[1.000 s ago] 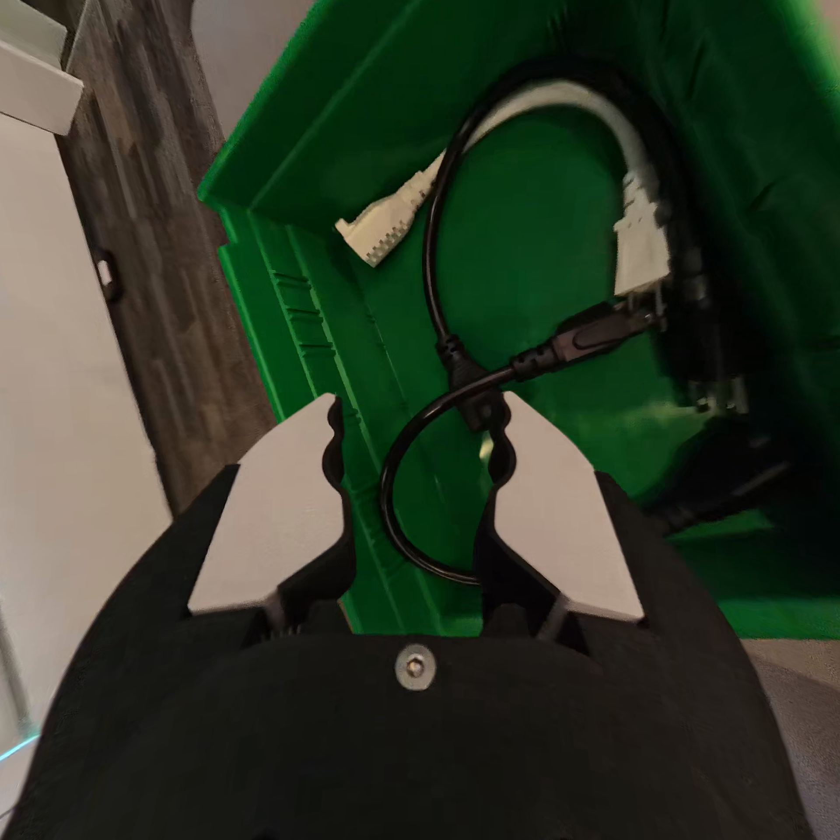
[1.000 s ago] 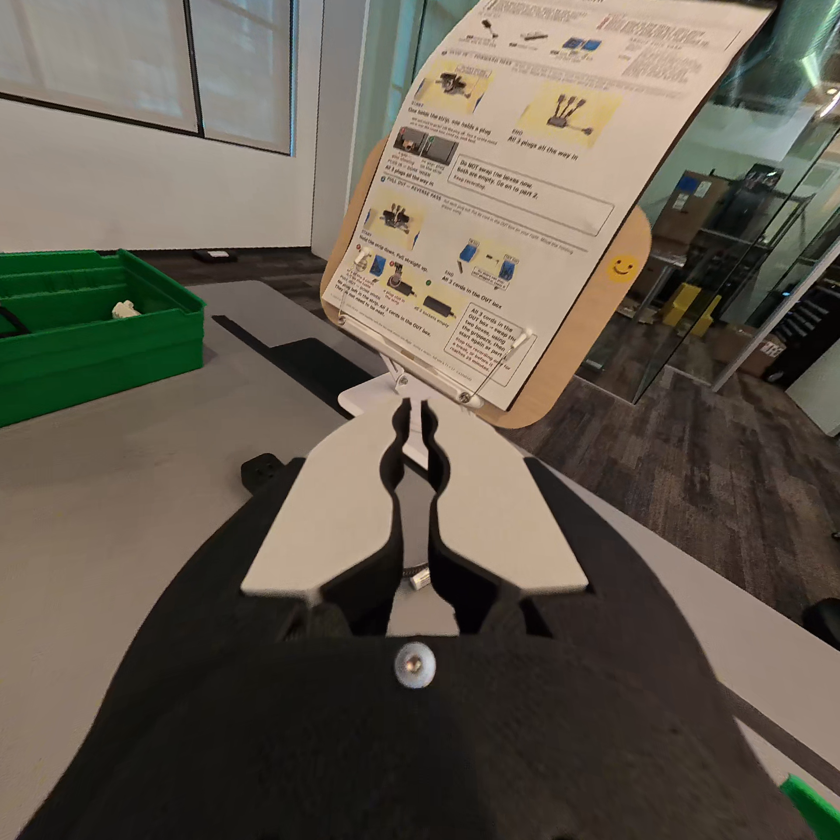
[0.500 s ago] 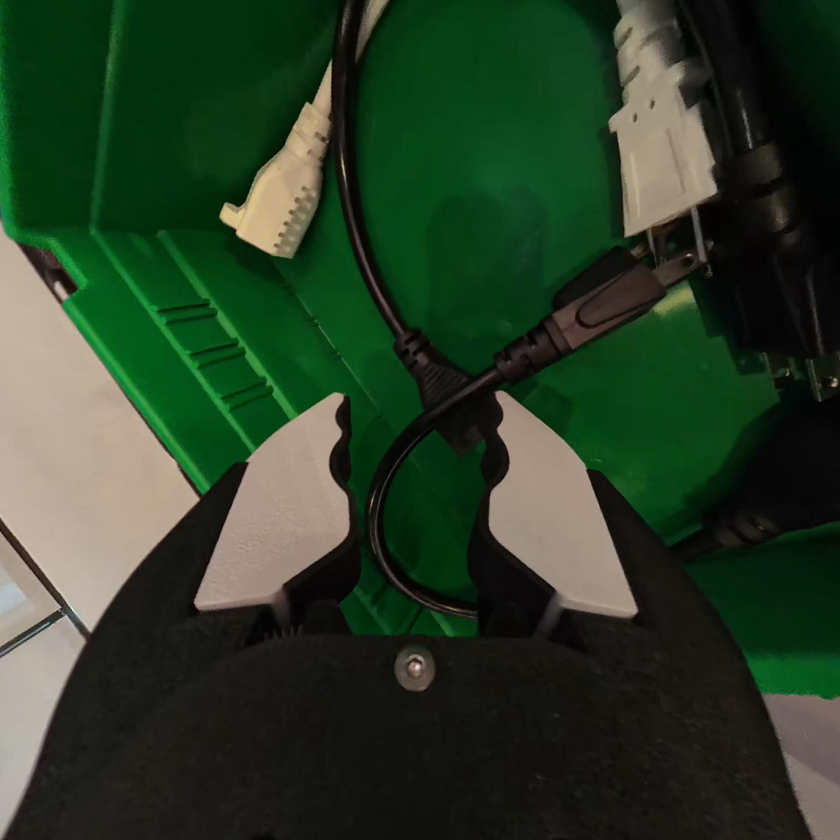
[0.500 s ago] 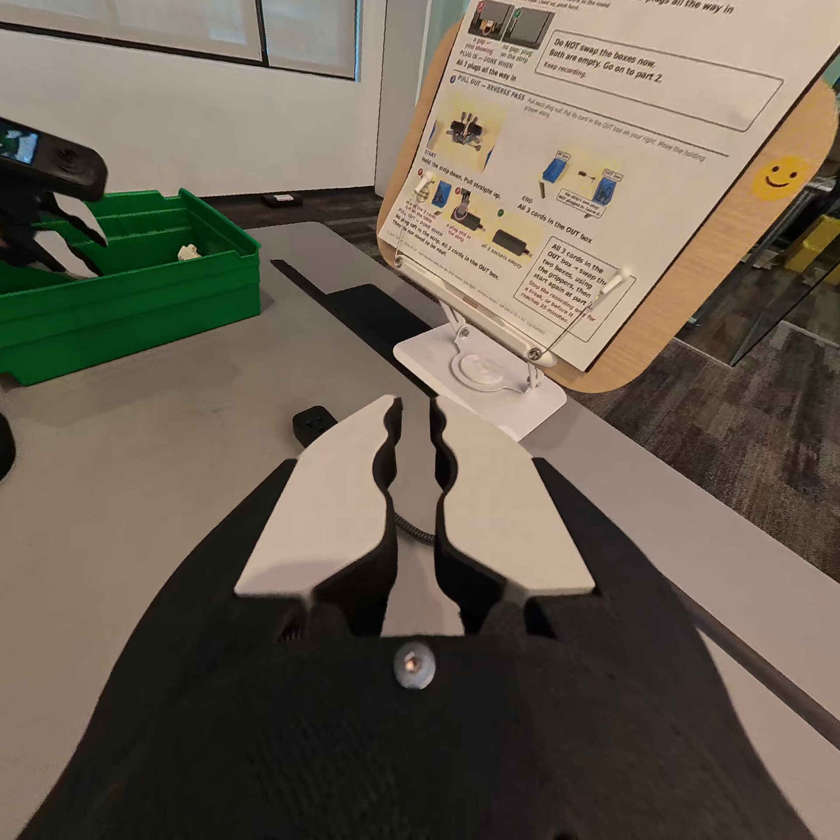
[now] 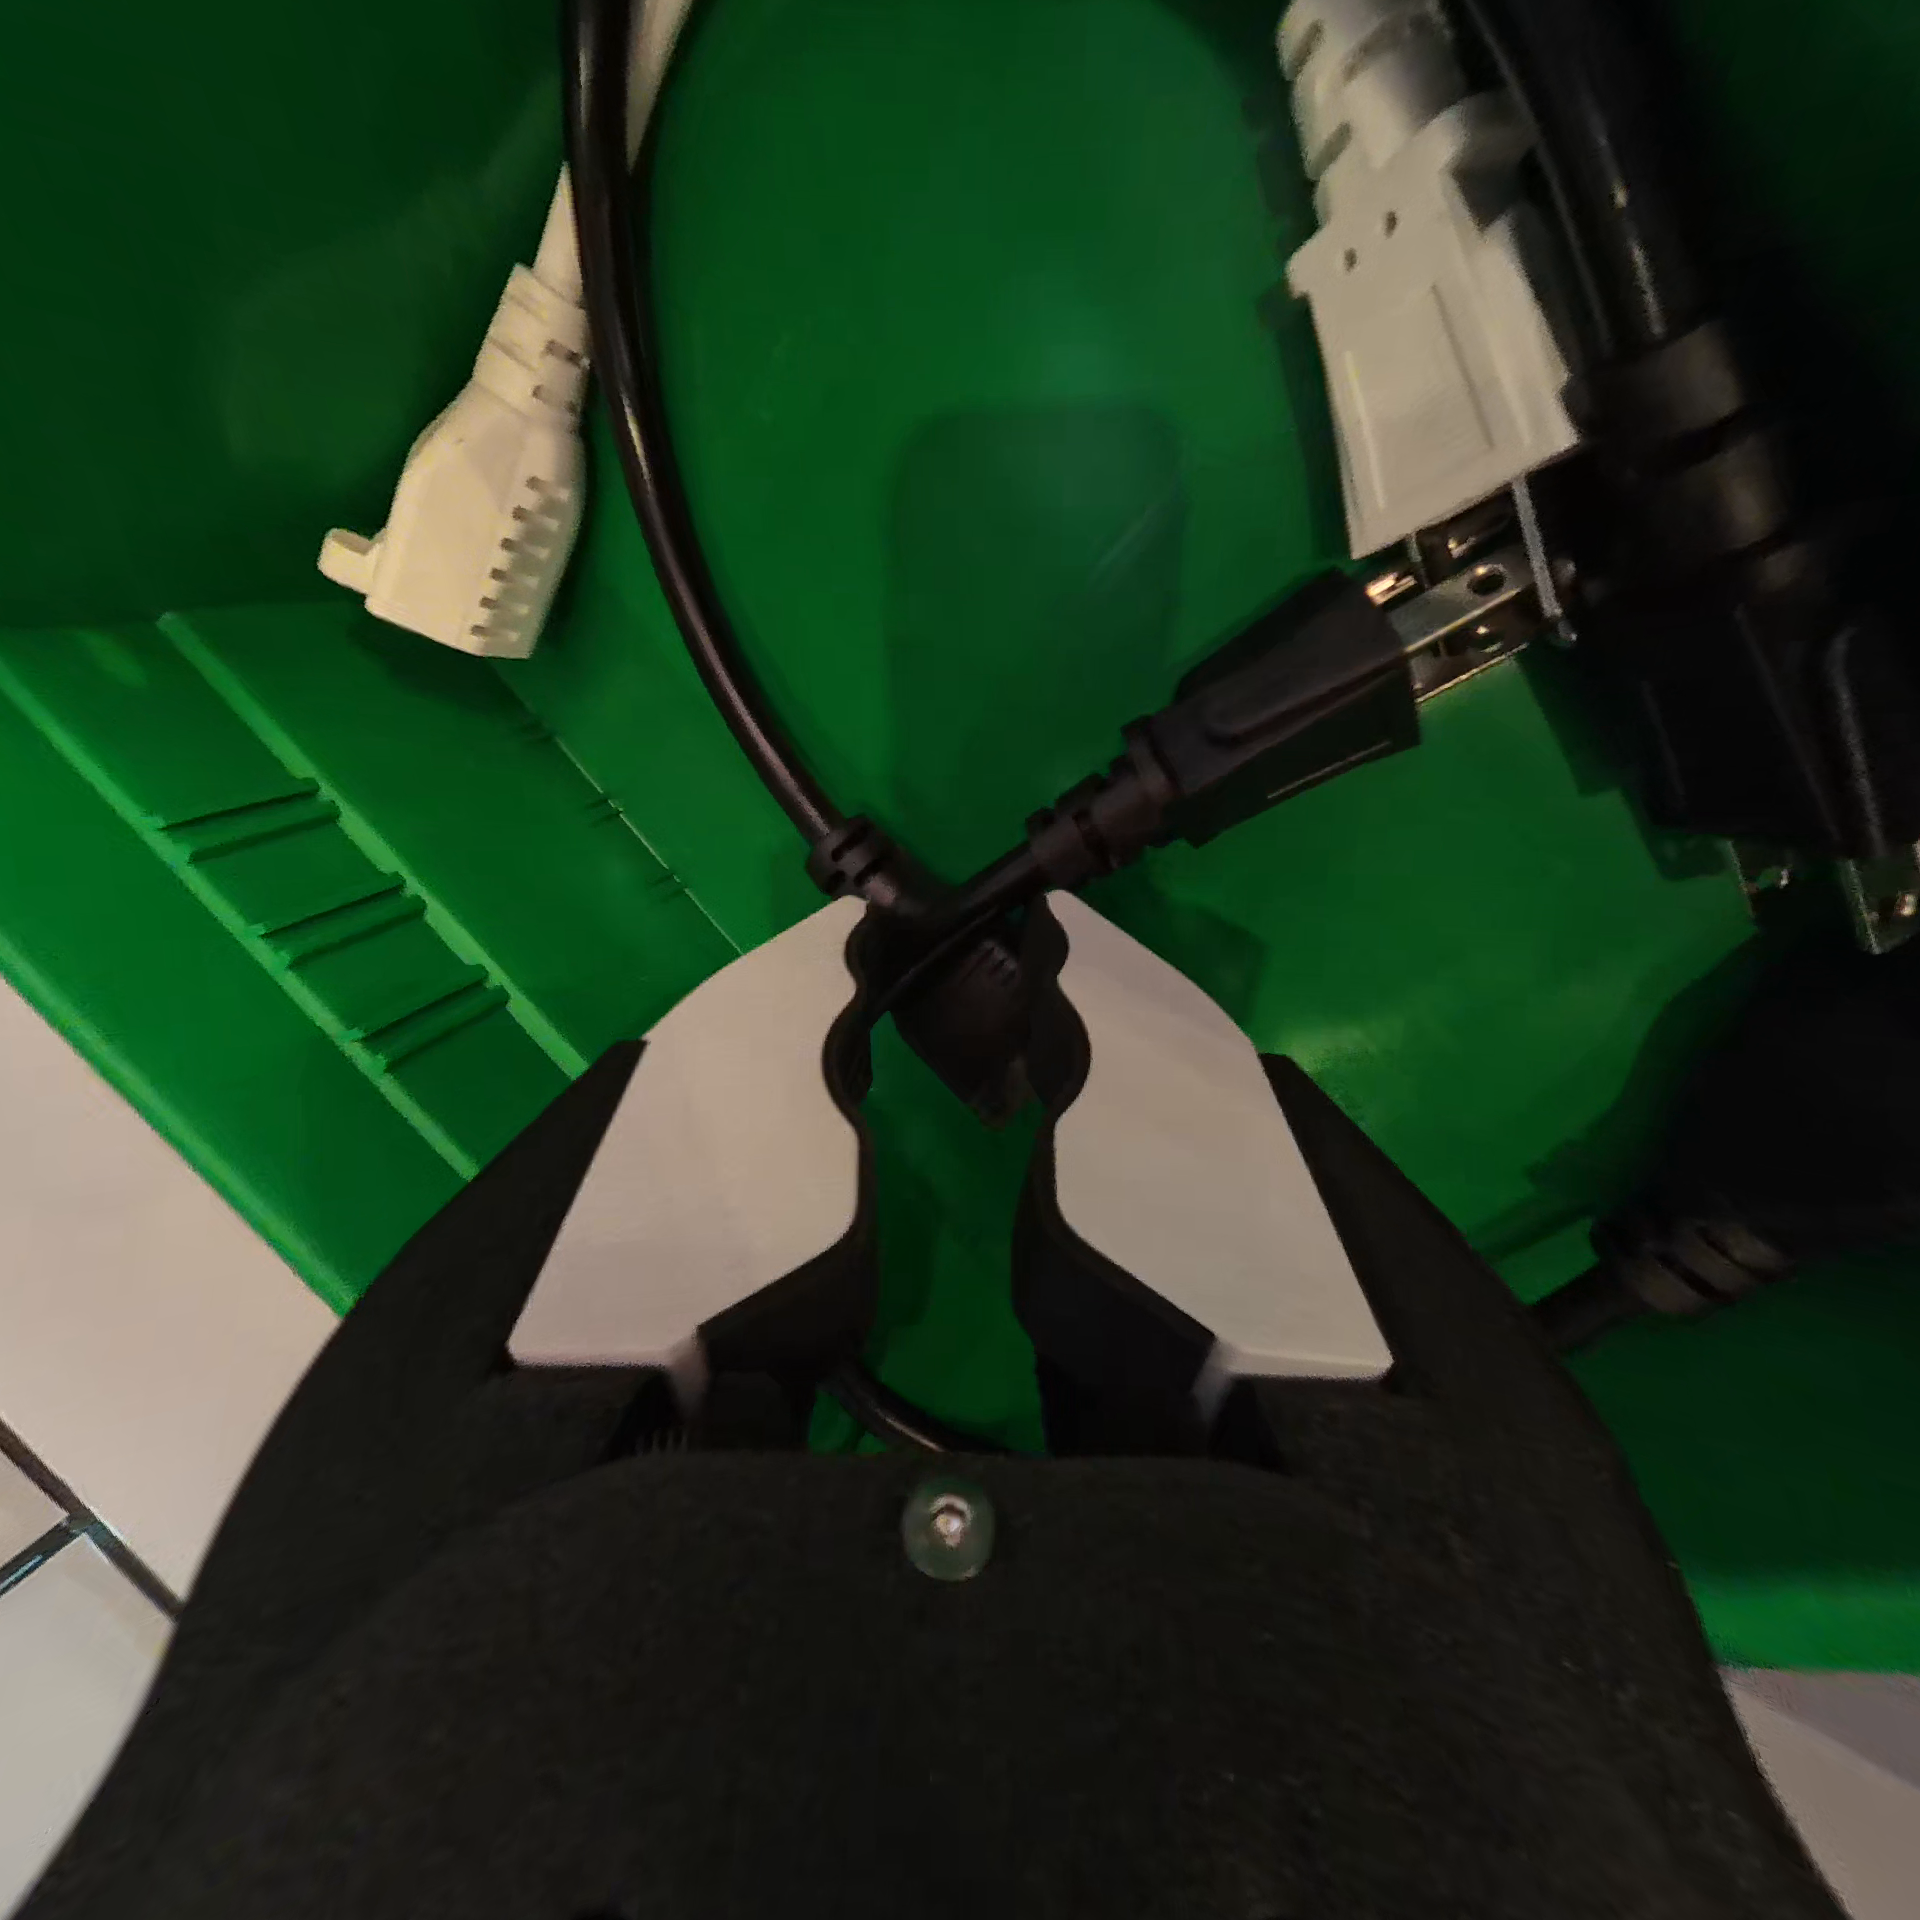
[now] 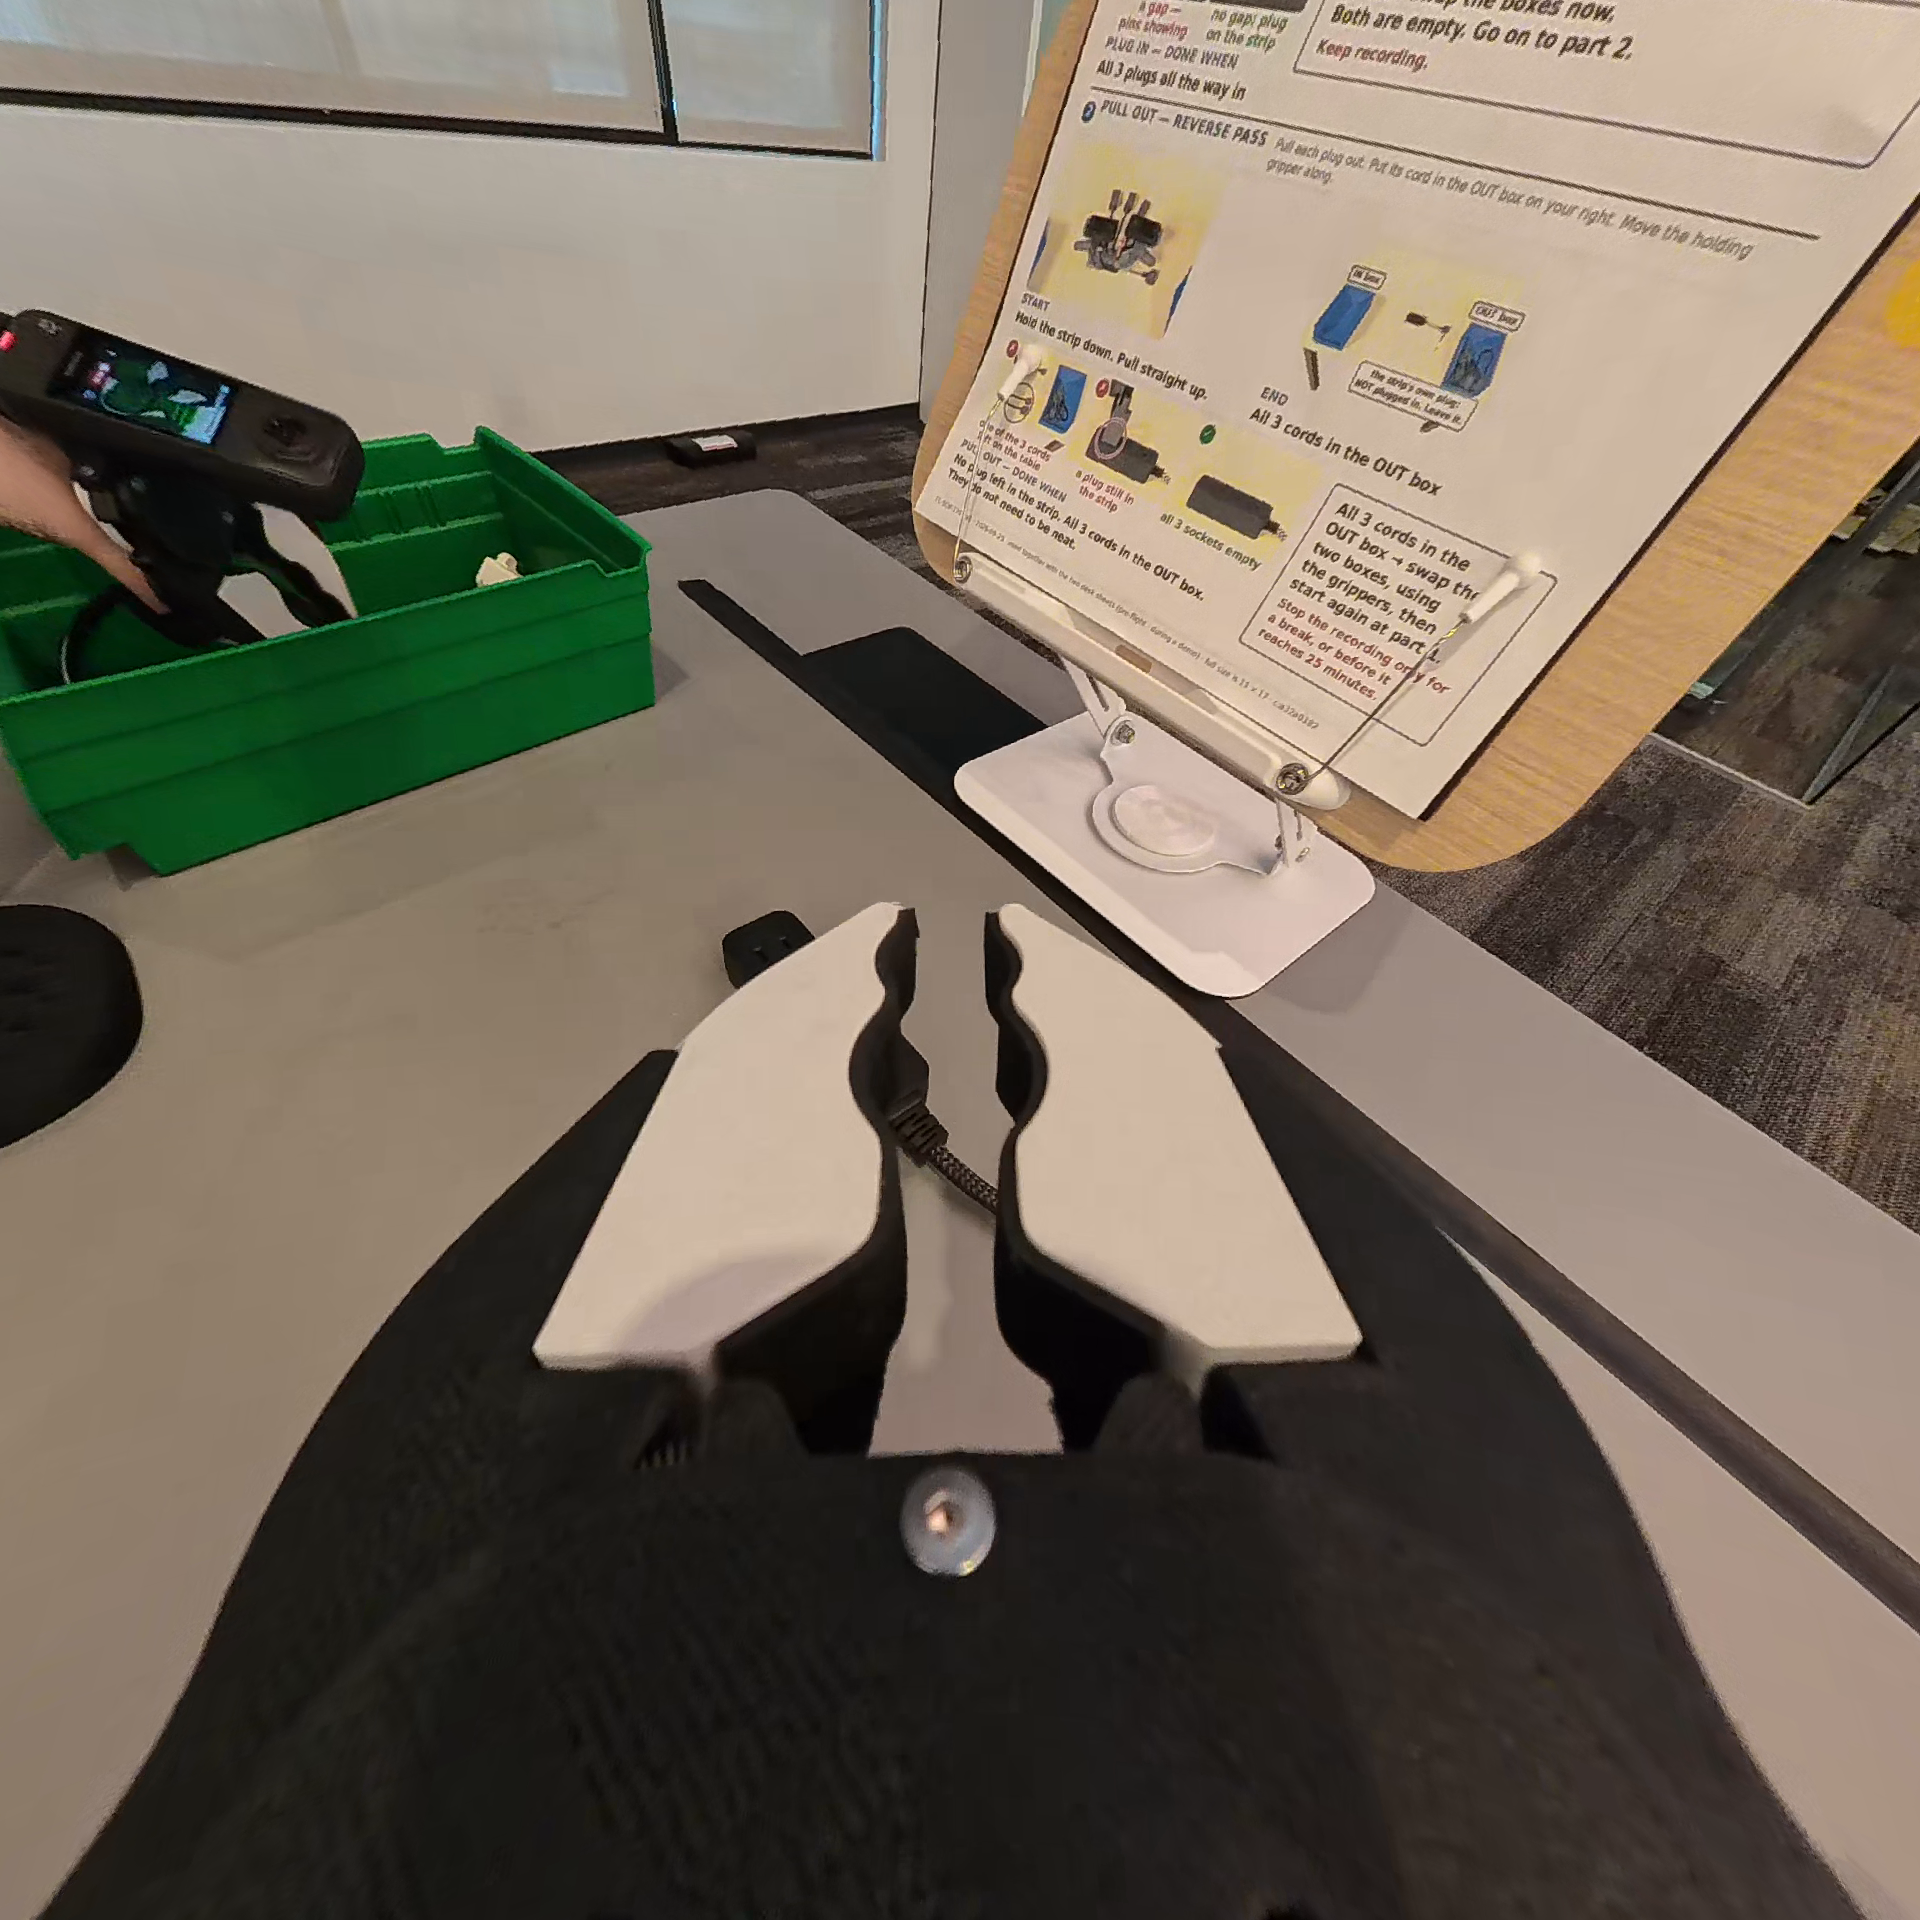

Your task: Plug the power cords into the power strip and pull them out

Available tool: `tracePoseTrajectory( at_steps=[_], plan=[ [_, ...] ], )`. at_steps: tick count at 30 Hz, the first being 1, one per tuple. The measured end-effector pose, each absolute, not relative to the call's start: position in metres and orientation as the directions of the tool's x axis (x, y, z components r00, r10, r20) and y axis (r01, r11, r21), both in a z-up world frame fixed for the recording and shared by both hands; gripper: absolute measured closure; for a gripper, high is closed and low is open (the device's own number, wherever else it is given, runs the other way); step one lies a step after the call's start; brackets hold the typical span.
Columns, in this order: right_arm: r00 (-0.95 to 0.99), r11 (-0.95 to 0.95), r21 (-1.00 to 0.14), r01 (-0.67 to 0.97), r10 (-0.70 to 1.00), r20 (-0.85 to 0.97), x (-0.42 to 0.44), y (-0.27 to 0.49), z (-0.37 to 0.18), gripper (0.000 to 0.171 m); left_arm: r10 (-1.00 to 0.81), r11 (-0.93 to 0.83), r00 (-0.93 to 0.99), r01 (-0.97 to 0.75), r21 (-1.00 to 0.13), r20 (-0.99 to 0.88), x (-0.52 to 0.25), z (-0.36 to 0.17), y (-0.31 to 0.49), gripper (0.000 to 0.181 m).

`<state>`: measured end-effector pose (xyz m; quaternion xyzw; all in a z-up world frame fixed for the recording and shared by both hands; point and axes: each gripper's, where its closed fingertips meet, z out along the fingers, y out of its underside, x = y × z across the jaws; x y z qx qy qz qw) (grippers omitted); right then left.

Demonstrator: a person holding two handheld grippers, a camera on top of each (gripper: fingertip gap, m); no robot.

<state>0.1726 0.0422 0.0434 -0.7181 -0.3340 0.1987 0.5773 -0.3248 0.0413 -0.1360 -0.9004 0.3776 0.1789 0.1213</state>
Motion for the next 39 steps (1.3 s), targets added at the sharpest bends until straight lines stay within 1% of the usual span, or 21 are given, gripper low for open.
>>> tracePoseTrajectory(
  at_steps=[6,11,18,22,26,33,39],
  plan=[
    [0.704,-0.106,-0.962,0.252,0.702,0.107,0.174,0.042,0.044,0.158,-0.625,-0.669,0.648,-0.732,-0.129,-0.435,-0.322,-0.128,0.04,0.156],
    [0.705,-0.092,-0.964,0.251,0.7,0.117,0.174,0.04,0.048,0.158,-0.585,-0.678,0.632,-0.725,-0.121,-0.508,-0.328,-0.098,0.03,0.161],
    [0.706,-0.082,-0.962,0.26,0.696,0.132,0.174,0.04,0.049,0.158,-0.408,-0.675,0.662,-0.682,-0.28,-0.628,-0.329,-0.028,0.016,0.167],
    [0.707,-0.077,-0.963,0.259,0.694,0.135,0.174,0.04,0.05,0.158,-0.284,-0.631,0.694,-0.655,-0.416,-0.662,-0.324,0.015,0.01,0.168],
    [0.711,-0.073,-0.962,0.261,0.69,0.14,0.175,0.041,0.049,0.158,-0.16,-0.527,0.71,-0.649,-0.548,-0.686,-0.315,0.058,0.006,0.169],
    [0.707,-0.057,-0.962,0.266,0.69,0.155,0.169,0.04,0.05,0.158,0.021,-0.397,0.68,-0.667,-0.631,-0.733,-0.3,0.12,-0.025,0.17],
    [0.689,-0.035,-0.957,0.29,0.701,0.183,0.155,0.039,0.048,0.158,0.088,-0.207,0.763,-0.614,-0.761,-0.64,-0.278,0.158,-0.043,0.17]
  ],
)
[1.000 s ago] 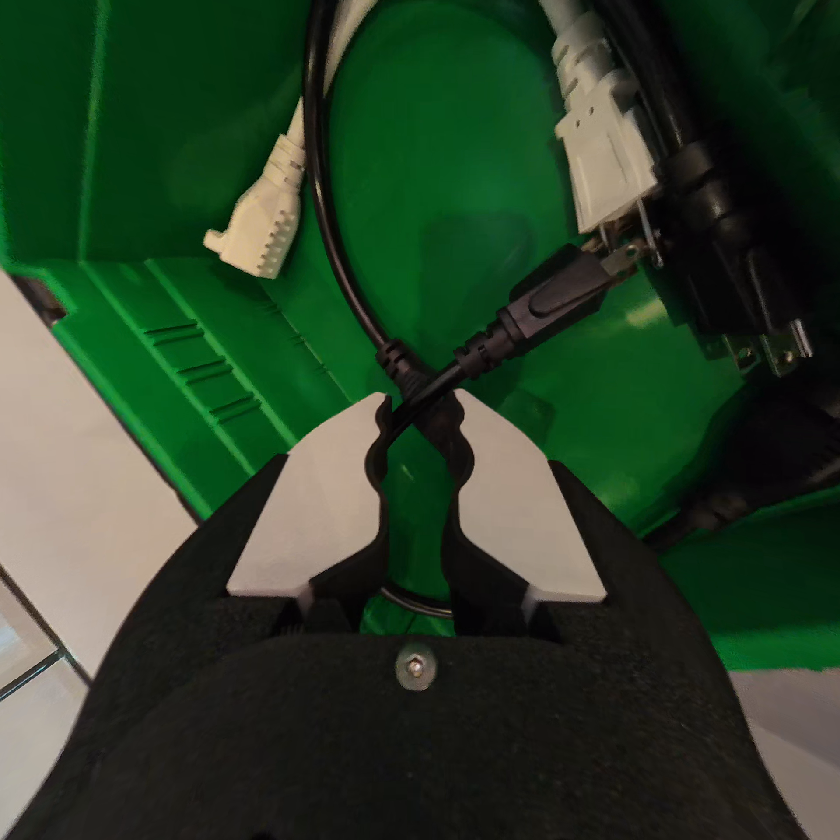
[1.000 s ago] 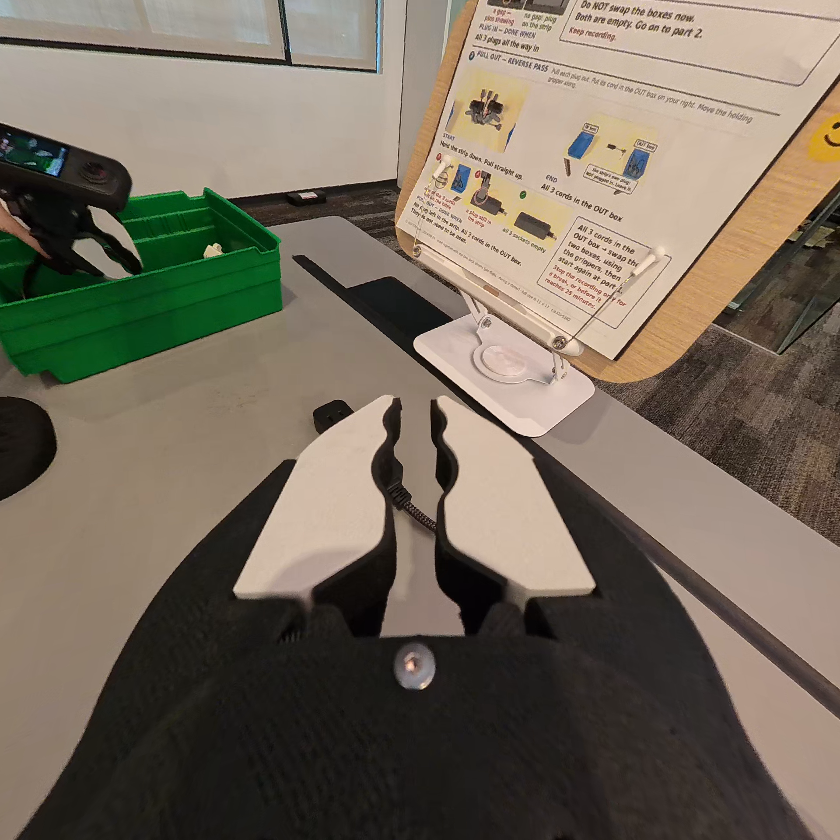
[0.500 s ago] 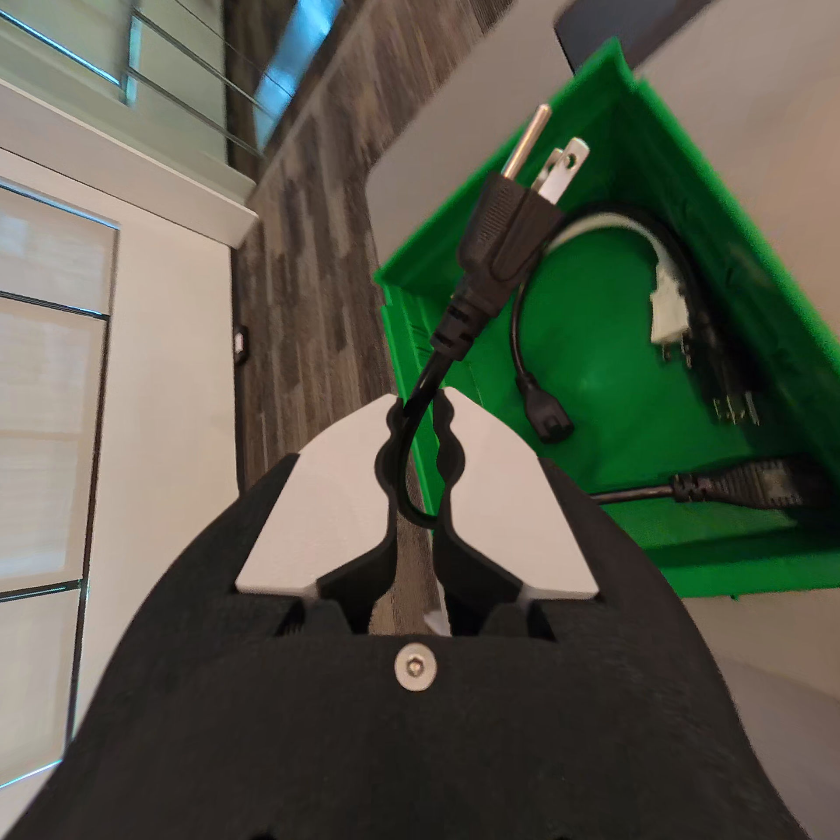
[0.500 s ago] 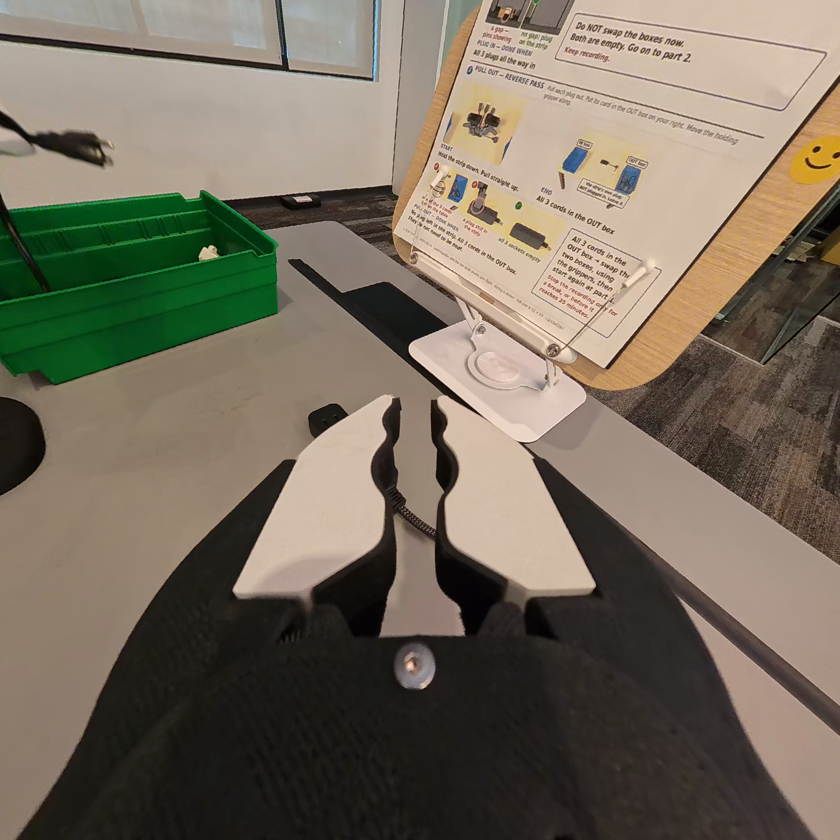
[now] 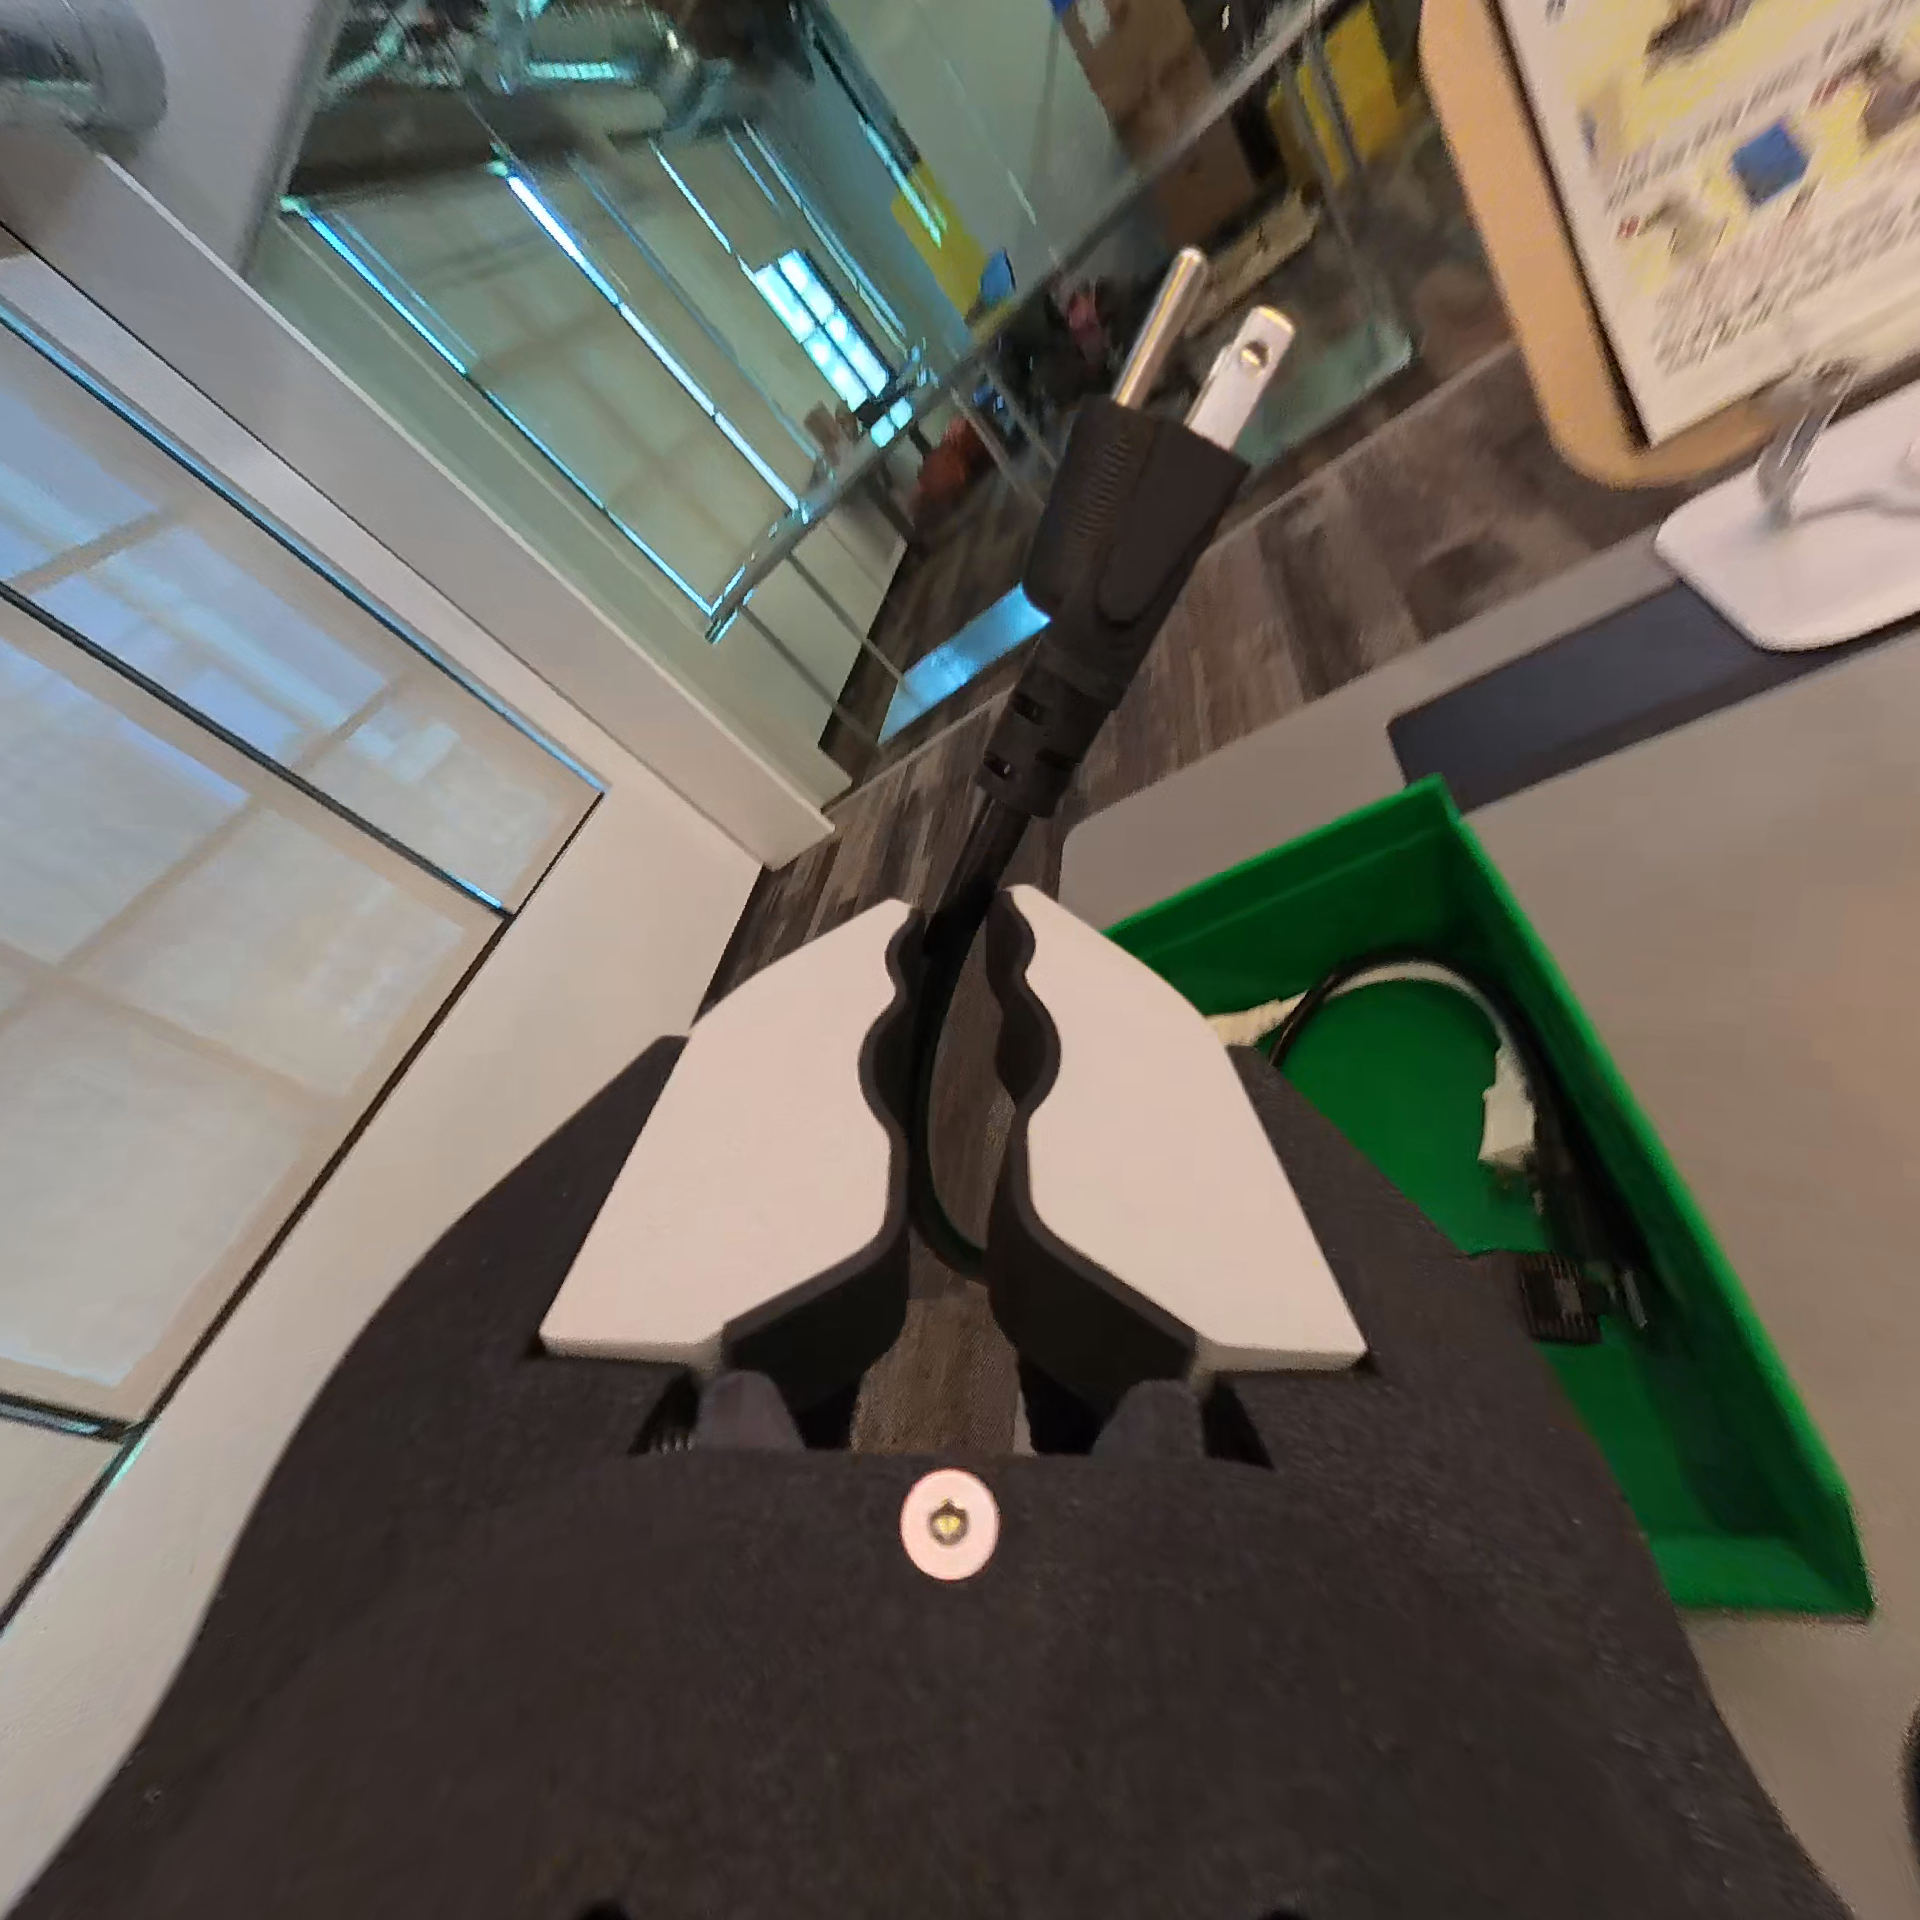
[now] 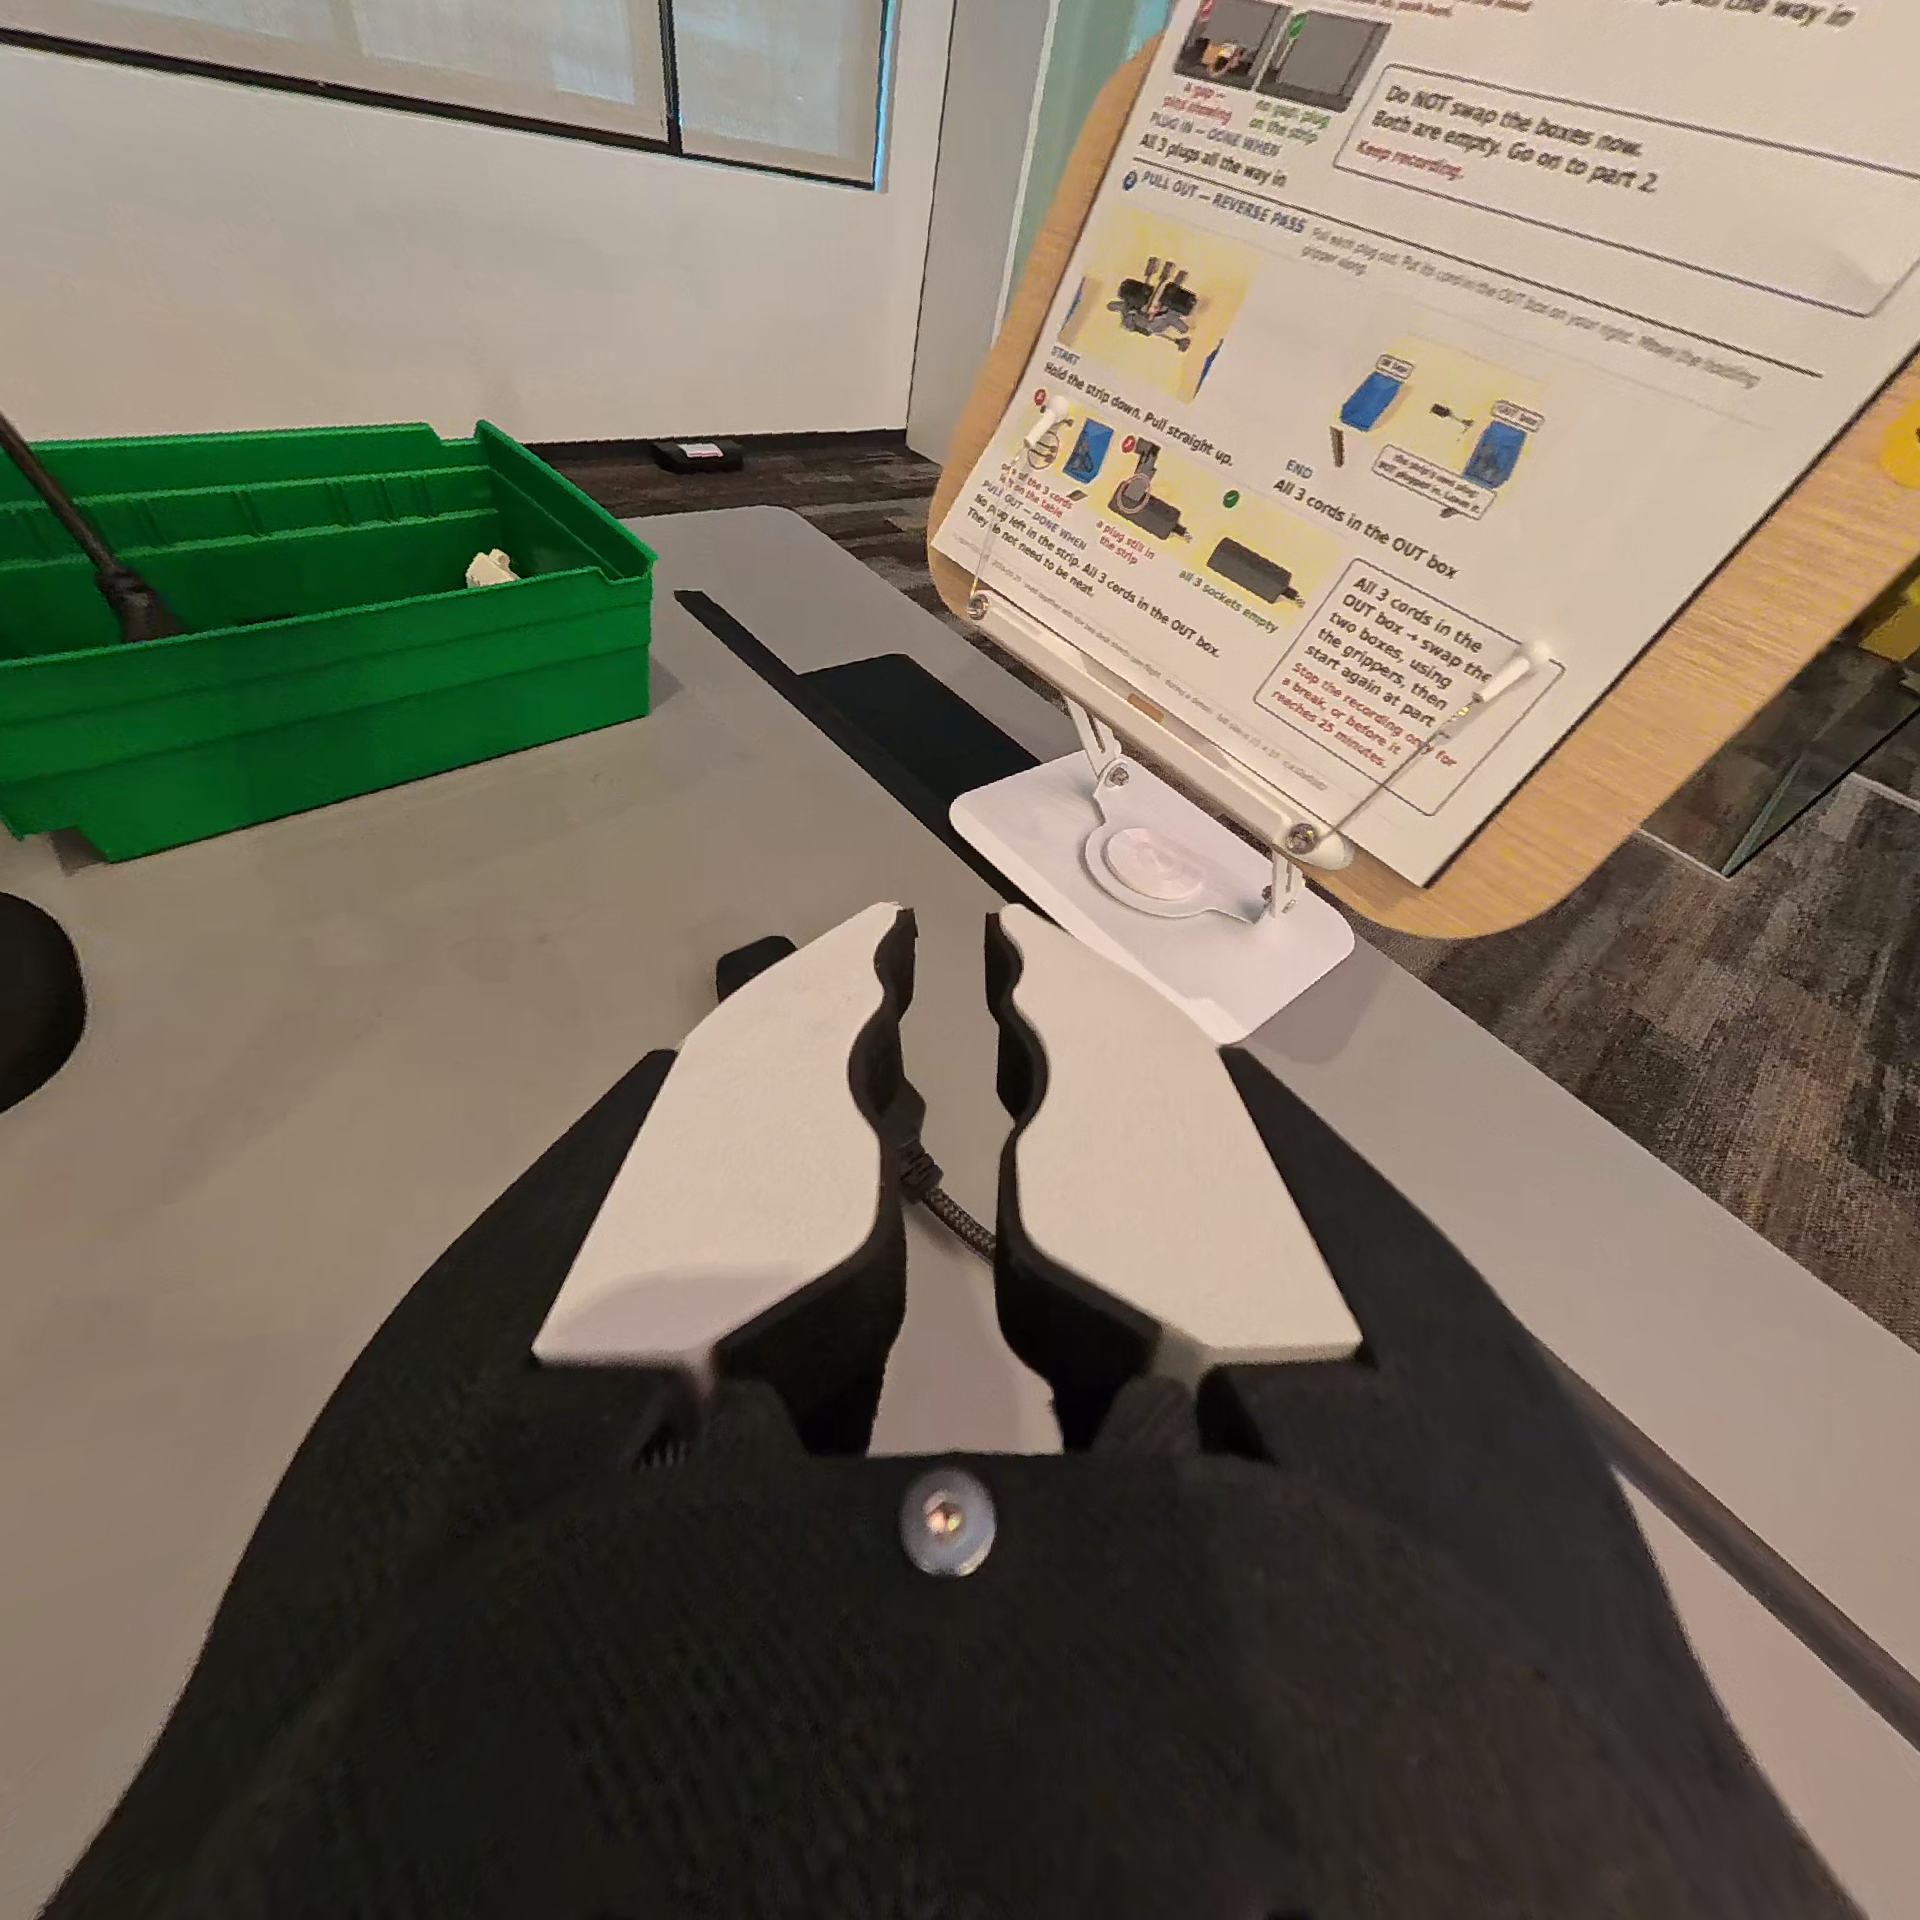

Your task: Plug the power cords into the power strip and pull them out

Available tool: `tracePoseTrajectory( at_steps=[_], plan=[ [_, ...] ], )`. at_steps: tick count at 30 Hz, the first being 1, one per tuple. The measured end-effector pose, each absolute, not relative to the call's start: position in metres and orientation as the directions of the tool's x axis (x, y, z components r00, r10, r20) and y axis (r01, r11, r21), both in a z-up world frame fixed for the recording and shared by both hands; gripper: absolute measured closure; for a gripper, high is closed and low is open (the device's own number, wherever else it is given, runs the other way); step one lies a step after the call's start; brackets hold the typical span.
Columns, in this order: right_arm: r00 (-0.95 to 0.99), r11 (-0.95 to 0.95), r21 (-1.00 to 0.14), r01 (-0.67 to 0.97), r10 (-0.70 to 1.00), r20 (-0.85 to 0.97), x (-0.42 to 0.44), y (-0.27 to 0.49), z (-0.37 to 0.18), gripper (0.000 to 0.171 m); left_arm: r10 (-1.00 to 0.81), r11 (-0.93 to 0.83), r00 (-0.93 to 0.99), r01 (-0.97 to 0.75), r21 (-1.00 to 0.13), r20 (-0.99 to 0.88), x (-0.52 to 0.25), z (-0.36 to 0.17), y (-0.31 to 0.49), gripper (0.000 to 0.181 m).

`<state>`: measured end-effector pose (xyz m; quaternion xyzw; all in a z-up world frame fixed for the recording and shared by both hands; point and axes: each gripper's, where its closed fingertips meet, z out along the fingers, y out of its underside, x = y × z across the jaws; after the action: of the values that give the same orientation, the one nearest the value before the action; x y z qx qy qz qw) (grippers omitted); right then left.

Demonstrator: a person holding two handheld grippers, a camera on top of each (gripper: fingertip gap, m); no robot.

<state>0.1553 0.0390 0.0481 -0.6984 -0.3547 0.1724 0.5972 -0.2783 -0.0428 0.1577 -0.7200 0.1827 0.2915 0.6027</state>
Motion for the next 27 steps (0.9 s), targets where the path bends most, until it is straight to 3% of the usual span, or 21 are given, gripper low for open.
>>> tracePoseTrajectory(
  at_steps=[8,12,18,27],
  plan=[
    [0.661,0.075,-0.958,0.278,0.708,0.247,0.122,0.031,0.058,0.157,-0.031,0.094,0.867,-0.493,-0.865,-0.498,-0.224,0.194,-0.056,0.169],
    [0.62,0.173,-0.966,0.192,0.741,0.256,0.088,0.008,0.081,0.154,-0.077,0.155,0.831,-0.536,-0.83,-0.551,-0.186,0.201,-0.057,0.169],
    [0.533,0.299,-0.953,0.046,0.8,0.277,0.036,-0.05,0.121,0.145,-0.001,0.154,0.717,-0.688,-0.709,-0.697,-0.137,0.206,-0.068,0.17],
    [0.327,-0.008,-0.925,-0.381,0.934,-0.143,0.004,-0.088,0.148,0.117,-0.129,0.143,0.579,-0.792,-0.593,-0.805,-0.054,0.175,-0.074,0.169]
  ],
)
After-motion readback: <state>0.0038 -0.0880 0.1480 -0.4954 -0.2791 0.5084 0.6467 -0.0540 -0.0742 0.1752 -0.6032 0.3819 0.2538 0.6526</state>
